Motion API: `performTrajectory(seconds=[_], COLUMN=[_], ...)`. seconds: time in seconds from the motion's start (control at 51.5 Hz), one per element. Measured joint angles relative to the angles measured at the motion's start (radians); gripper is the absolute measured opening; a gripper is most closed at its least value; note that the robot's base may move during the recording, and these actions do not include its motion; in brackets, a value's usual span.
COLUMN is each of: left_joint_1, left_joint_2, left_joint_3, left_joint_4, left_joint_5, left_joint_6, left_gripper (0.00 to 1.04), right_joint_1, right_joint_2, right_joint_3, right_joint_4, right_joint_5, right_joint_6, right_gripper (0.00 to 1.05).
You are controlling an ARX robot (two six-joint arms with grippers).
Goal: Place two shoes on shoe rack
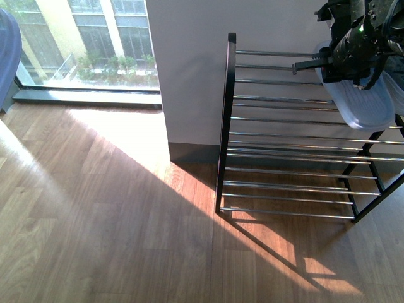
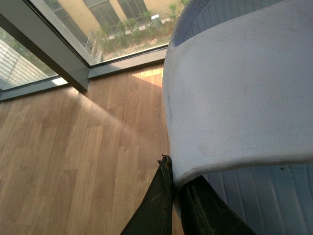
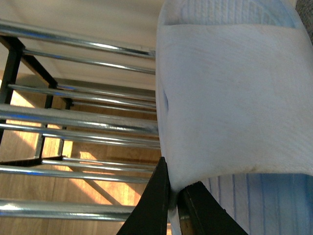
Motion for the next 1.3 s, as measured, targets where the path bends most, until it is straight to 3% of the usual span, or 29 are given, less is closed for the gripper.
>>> performTrajectory(seconds=[0.485, 0.738, 1.048, 1.165, 1.301], left_joint_1=[0.000, 0.000, 0.000, 0.000, 0.000], left_joint_2=[0.000, 0.000, 0.000, 0.000, 0.000], left_joint_3=[0.000, 0.000, 0.000, 0.000, 0.000], left_joint_4=[0.000, 0.000, 0.000, 0.000, 0.000], left_joint_5=[0.000, 0.000, 0.000, 0.000, 0.000], left_joint_6=[0.000, 0.000, 0.000, 0.000, 0.000], left_gripper=[0.02, 0.02, 0.02, 0.02, 0.02], right_joint_1=[0.012, 0.006, -0.001, 0.000, -0.016], right_joint_2=[0.087, 0.066, -0.242, -0.210, -0.213], right_joint_3=[0.137, 0.105, -0.256, -0.238, -0.272], right_joint_4=[0.005, 0.043, 0.267, 0.264, 0.326], right_joint_5=[0.114, 0.095, -0.040, 0.019, 0.006], right_joint_6=[-0.015, -0.036, -0.050, -0.117, -0.113], right_gripper=[0.02, 0.34, 0.96, 0.96, 0.96])
